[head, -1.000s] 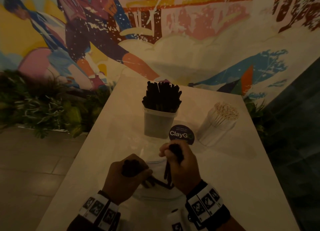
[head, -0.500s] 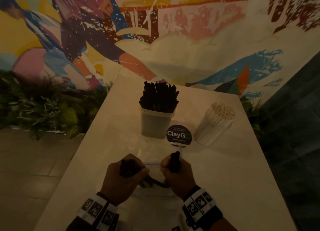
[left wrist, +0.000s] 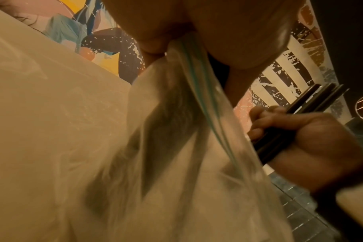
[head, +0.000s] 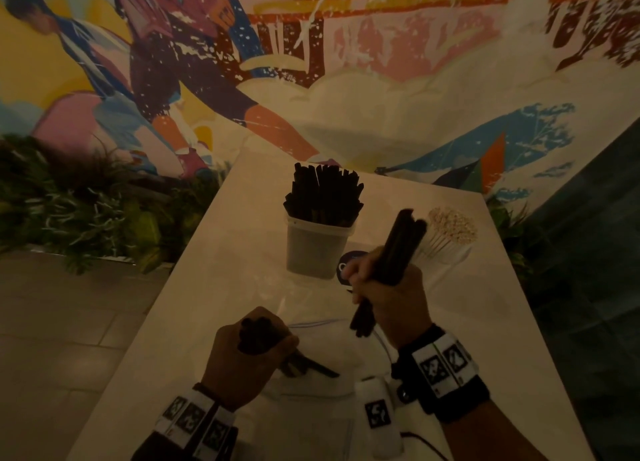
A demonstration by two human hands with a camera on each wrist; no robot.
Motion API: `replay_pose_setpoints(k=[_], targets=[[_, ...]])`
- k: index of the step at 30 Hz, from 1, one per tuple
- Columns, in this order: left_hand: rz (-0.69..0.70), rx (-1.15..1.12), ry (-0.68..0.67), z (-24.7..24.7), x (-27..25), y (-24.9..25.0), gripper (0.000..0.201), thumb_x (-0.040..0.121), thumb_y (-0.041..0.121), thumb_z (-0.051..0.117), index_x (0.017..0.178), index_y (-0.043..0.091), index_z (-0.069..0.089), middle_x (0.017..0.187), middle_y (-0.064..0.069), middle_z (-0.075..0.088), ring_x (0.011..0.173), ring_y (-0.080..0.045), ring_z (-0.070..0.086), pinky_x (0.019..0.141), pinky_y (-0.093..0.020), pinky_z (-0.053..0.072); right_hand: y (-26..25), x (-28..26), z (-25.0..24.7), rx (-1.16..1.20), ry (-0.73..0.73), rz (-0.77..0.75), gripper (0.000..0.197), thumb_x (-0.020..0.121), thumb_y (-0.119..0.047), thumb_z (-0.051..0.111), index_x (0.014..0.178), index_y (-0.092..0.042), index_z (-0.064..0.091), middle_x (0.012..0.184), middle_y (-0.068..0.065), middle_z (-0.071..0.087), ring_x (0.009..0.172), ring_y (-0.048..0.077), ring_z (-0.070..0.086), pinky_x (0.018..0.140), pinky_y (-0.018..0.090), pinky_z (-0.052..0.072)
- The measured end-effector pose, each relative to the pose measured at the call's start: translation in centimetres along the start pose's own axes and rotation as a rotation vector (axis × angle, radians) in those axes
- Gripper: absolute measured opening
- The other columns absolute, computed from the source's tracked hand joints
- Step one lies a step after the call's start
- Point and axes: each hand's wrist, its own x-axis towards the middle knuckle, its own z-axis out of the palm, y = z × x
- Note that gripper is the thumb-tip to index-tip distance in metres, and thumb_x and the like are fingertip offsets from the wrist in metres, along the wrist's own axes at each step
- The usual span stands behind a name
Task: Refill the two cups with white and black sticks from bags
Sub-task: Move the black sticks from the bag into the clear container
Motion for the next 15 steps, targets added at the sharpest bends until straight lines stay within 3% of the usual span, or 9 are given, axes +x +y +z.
replay_pose_setpoints(k=[2, 5, 7, 11, 15], targets=[[-0.006, -0.001, -0.002, 0.0, 0.0, -0.2, 0.012, 0.067, 0.026, 0.077, 0.072, 0.028, 0.067, 0.072, 0.006, 0.069, 0.071, -0.013, 0.066, 0.070, -0.043, 0.056, -1.3, 1.1, -0.2, -0.016, 0.032, -0.059, 0.019, 0.077, 0.022, 0.053, 0.068, 0.005, 0.053, 0.071, 0.005, 0.066, 0.051, 0.021, 0.048, 0.050, 0.026, 0.046], [-0.041, 0.020, 0.010, 0.2, 0.0, -0.1, 0.019, 0.070, 0.016, 0.081, 0.072, 0.028, 0.067, 0.071, 0.006, 0.069, 0.071, -0.013, 0.067, 0.071, -0.045, 0.057, -3.4, 3.4, 0.0, -0.042, 0.087, -0.151, 0.031, 0.080, 0.013, 0.058, 0.065, -0.014, 0.061, 0.077, 0.006, 0.069, 0.048, 0.019, 0.046, 0.046, 0.026, 0.043], [-0.031, 0.015, 0.005, 0.1, 0.0, 0.0, 0.018, 0.070, 0.018, 0.082, 0.072, 0.028, 0.067, 0.073, 0.006, 0.069, 0.071, -0.013, 0.067, 0.071, -0.044, 0.057, -5.3, 5.5, 0.5, -0.043, 0.105, -0.253, 0.032, 0.081, 0.007, 0.062, 0.065, -0.021, 0.065, 0.079, 0.007, 0.070, 0.047, 0.018, 0.047, 0.045, 0.028, 0.043], [0.007, -0.034, -0.019, -0.2, -0.2, 0.3, 0.018, 0.065, 0.043, 0.073, 0.074, 0.028, 0.067, 0.074, 0.004, 0.069, 0.072, -0.016, 0.068, 0.069, -0.046, 0.057, -9.0, 9.9, 2.6, 0.121, 0.167, -0.369, 0.019, 0.077, 0.005, 0.068, 0.075, -0.014, 0.067, 0.071, 0.001, 0.065, 0.055, 0.014, 0.054, 0.057, 0.028, 0.050], [-0.042, 0.003, 0.000, -0.1, -0.2, 0.4, 0.014, 0.067, 0.028, 0.079, 0.073, 0.027, 0.066, 0.072, 0.005, 0.070, 0.071, -0.013, 0.068, 0.071, -0.045, 0.057, -10.1, 14.0, 5.4, 0.235, 0.213, -0.321, 0.014, 0.082, 0.000, 0.067, 0.080, -0.013, 0.067, 0.071, 0.004, 0.065, 0.061, 0.014, 0.059, 0.067, 0.028, 0.054]])
